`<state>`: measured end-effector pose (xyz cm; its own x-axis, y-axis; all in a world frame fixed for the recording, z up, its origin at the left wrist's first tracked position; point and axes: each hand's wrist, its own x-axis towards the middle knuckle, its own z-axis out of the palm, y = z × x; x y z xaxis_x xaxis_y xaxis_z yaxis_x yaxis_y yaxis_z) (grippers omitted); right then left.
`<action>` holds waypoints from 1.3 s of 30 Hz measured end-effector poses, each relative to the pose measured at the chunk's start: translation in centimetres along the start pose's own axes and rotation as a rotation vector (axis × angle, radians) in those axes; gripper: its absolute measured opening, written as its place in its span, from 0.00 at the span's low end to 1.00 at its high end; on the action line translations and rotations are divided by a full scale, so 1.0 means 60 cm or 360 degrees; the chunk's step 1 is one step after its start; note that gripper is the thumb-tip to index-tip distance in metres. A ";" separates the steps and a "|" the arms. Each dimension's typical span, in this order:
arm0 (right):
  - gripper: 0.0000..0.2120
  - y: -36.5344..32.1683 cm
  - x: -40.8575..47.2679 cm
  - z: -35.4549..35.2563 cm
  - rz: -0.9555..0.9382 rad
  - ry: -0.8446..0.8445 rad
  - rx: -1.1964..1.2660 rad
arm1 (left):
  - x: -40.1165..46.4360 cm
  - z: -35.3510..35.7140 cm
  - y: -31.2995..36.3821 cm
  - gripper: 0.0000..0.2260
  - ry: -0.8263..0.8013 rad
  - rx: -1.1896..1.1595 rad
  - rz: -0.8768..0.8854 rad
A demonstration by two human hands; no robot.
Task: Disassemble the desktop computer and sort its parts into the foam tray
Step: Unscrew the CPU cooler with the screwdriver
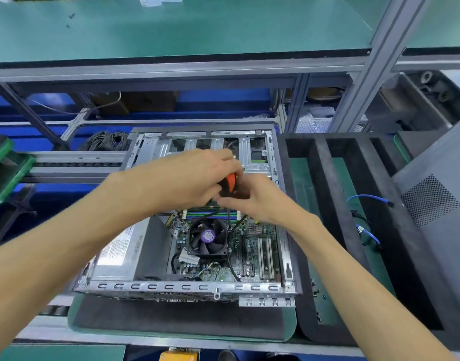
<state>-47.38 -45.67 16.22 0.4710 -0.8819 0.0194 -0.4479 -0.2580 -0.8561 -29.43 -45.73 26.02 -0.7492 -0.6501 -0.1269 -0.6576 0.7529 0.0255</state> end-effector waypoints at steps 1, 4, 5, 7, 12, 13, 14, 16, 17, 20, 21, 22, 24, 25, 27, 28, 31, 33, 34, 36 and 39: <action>0.07 0.005 -0.002 0.000 -0.0015 -0.0021 0.0010 | 0.003 -0.004 -0.001 0.17 -0.0010 0.0042 0.0046; 0.10 0.020 -0.009 0.007 -0.0090 -0.0026 -0.0084 | 0.017 -0.014 -0.011 0.15 -0.0077 0.0158 0.0070; 0.12 0.023 -0.012 0.010 -0.0115 0.0000 -0.0108 | 0.021 -0.017 -0.014 0.15 -0.0102 0.0192 -0.0009; 0.13 0.025 -0.019 0.013 -0.0171 0.0074 -0.0190 | 0.033 -0.015 -0.013 0.22 -0.0083 0.0395 -0.0138; 0.09 0.027 -0.016 0.014 -0.0123 0.0144 -0.0254 | 0.052 0.009 0.028 0.24 0.0204 0.0972 -0.0227; 0.07 0.028 -0.016 0.012 -0.0075 0.0092 -0.0164 | 0.050 0.012 0.028 0.22 0.0222 0.0941 -0.0206; 0.05 0.027 -0.016 0.010 -0.0046 0.0053 -0.0107 | 0.046 0.013 0.023 0.18 0.0177 0.0815 -0.0120; 0.05 0.024 -0.017 0.006 -0.0027 0.0050 -0.0136 | 0.033 -0.002 0.013 0.16 -0.0059 0.0368 0.0082; 0.05 0.022 -0.018 0.006 -0.0032 0.0051 -0.0162 | 0.028 -0.013 0.008 0.15 -0.0161 0.0199 0.0139; 0.09 0.022 -0.018 0.010 -0.0085 0.0067 -0.0207 | 0.032 -0.035 -0.007 0.12 -0.0196 0.0078 0.0144; 0.11 0.023 -0.019 0.010 -0.0095 0.0072 -0.0185 | 0.038 -0.037 -0.009 0.11 -0.0170 0.0109 0.0081; 0.13 0.024 -0.019 0.011 -0.0089 0.0070 -0.0144 | 0.044 -0.036 -0.008 0.15 -0.0155 0.0208 -0.0006; 0.19 0.028 -0.018 0.011 -0.0027 0.0049 -0.0075 | 0.055 -0.029 0.003 0.23 -0.0135 0.0534 -0.0171; 0.19 0.029 -0.016 0.012 0.0019 0.0036 -0.0027 | 0.061 -0.024 0.012 0.25 -0.0092 0.0725 -0.0214; 0.13 0.032 -0.013 0.014 0.0061 0.0033 0.0064 | 0.066 -0.012 0.023 0.23 0.0076 0.0993 -0.0198; 0.08 0.033 -0.013 0.014 0.0044 0.0046 0.0085 | 0.066 -0.006 0.026 0.20 0.0141 0.0972 -0.0152; 0.02 0.030 -0.018 0.007 0.0019 0.0065 0.0054 | 0.050 -0.012 0.016 0.14 -0.0004 0.0318 0.0150; 0.05 0.028 -0.018 0.006 -0.0026 0.0060 -0.0017 | 0.045 -0.028 0.006 0.12 -0.0089 0.0137 0.0207; 0.08 0.027 -0.017 0.006 -0.0060 0.0047 -0.0074 | 0.047 -0.032 0.005 0.11 -0.0064 0.0189 0.0137; 0.15 0.025 -0.016 0.007 -0.0086 0.0038 -0.0172 | 0.058 -0.026 0.012 0.20 -0.0051 0.0462 -0.0147; 0.12 0.026 -0.016 0.003 -0.0026 0.0032 -0.0127 | 0.076 -0.009 0.034 0.25 0.0051 0.0908 -0.0328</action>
<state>-48.38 -45.17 14.76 0.4636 -0.8850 0.0438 -0.4997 -0.3020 -0.8119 -34.24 -47.19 26.02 -0.6189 -0.7843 -0.0423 -0.6499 0.5416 -0.5332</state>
